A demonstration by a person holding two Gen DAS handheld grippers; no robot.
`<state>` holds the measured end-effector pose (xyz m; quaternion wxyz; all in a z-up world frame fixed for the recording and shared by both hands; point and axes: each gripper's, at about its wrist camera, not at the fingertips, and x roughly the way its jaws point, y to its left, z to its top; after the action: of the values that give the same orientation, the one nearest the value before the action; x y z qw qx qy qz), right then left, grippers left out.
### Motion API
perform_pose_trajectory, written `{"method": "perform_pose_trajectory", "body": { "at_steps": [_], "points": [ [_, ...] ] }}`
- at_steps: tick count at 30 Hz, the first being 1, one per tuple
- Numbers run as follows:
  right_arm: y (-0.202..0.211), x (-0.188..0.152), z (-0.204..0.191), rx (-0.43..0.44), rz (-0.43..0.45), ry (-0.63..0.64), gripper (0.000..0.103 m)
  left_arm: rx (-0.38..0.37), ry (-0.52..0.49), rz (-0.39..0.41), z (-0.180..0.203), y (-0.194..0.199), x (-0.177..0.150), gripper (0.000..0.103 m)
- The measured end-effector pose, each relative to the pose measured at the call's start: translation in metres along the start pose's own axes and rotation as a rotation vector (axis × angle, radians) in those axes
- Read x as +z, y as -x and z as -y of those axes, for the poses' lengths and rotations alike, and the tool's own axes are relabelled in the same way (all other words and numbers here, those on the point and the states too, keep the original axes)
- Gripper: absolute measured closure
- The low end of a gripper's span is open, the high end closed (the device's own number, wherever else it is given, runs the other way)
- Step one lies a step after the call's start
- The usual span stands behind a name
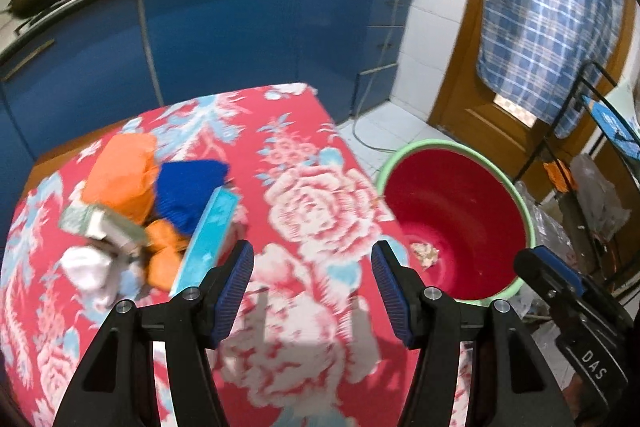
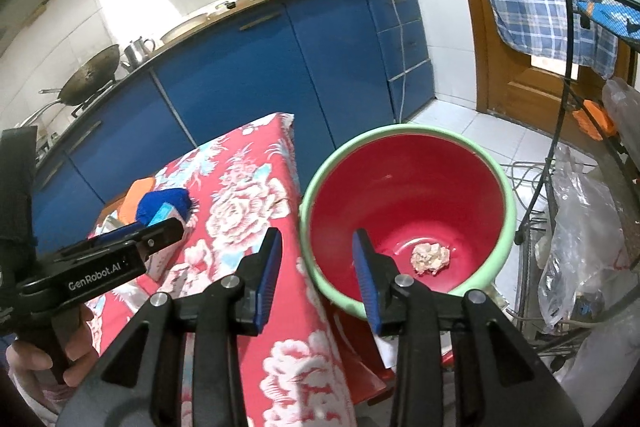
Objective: Collect trash
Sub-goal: 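Move the left gripper back to the table and grasp the clear plastic bag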
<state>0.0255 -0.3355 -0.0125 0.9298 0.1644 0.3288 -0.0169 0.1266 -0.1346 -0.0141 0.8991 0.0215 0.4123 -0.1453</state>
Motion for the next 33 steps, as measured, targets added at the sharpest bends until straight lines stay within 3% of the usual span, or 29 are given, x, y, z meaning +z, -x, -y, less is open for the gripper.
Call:
{"method": "perform_pose_trajectory", "body": {
  "at_steps": [17, 33],
  "points": [
    [0.001, -0.014, -0.04, 0.045, -0.031, 0.064, 0.059, 0.134, 0.164, -0.041, -0.078, 0.016, -0.031, 0.04],
    [-0.007, -0.024, -0.054, 0.053, -0.064, 0.086, 0.056, 0.198, 0.264, -0.121, -0.108, -0.005, -0.054, 0.04]
  ]
}}
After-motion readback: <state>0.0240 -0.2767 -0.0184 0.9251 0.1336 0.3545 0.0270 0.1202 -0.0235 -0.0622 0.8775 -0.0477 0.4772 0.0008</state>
